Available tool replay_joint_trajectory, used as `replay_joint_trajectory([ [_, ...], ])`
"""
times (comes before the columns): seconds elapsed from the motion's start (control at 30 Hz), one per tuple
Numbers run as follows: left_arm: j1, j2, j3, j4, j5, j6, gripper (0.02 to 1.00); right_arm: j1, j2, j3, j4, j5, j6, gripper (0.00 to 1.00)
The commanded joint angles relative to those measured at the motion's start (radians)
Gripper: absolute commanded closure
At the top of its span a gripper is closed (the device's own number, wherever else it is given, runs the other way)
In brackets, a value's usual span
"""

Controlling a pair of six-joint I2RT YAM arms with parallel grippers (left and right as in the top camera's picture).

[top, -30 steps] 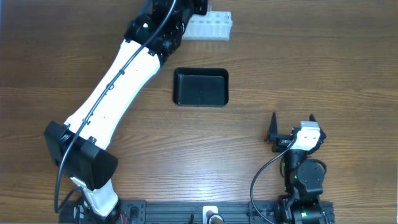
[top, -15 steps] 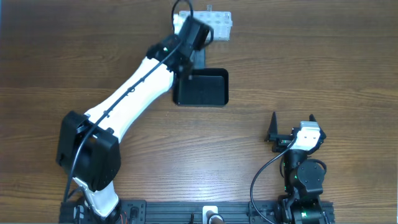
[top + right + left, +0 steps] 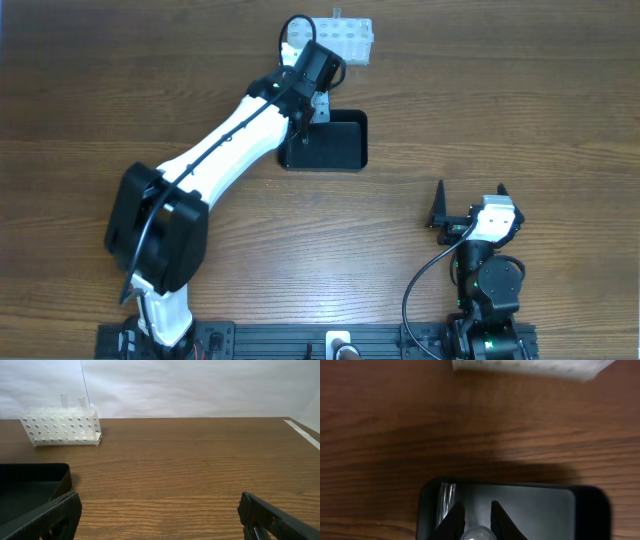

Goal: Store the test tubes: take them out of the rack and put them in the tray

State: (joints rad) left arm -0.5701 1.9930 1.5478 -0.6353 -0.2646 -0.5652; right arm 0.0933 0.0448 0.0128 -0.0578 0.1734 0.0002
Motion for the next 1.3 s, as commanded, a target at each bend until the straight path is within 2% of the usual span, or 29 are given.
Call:
replay_joint_trajectory([
  [0.03,-0.002,0.045,-0.006,0.002,0.006,0.011,0.899,0.006,-0.005,-0.008,-0.002,-0.004,0.002,0.012],
  [0.63,-0.002,0.130,-0.006,-0.005,0.022,0.011,0.862,0.006,-0.005,-0.008,-0.002,-0.004,0.002,0.009],
  [0.83,-0.002,0.129,-0.006,-0.004,0.021,0.011,0.801,0.006,-0.005,-0.008,-0.002,-0.004,0.002,0.007],
  [1.0,-0.002,0.100,-0.006,0.000,0.009,0.011,0.689,0.006,-0.005,-0.008,-0.002,-0.004,0.002,0.007],
  [1.1,-0.012,0.030,-0.006,0.000,-0.031,0.011,0.658,0.006,-0.005,-0.008,-0.002,-0.004,0.002,0.009],
  [1.13,-0.026,-0.037,-0.006,0.001,-0.081,0.018,0.634,0.006,-0.005,-0.008,-0.002,-0.004,0.002,0.009],
  [1.3,-0.055,-0.240,-0.019,0.108,-0.180,0.182,0.522,0.006,-0.005,-0.008,-0.002,-0.004,0.002,0.009],
])
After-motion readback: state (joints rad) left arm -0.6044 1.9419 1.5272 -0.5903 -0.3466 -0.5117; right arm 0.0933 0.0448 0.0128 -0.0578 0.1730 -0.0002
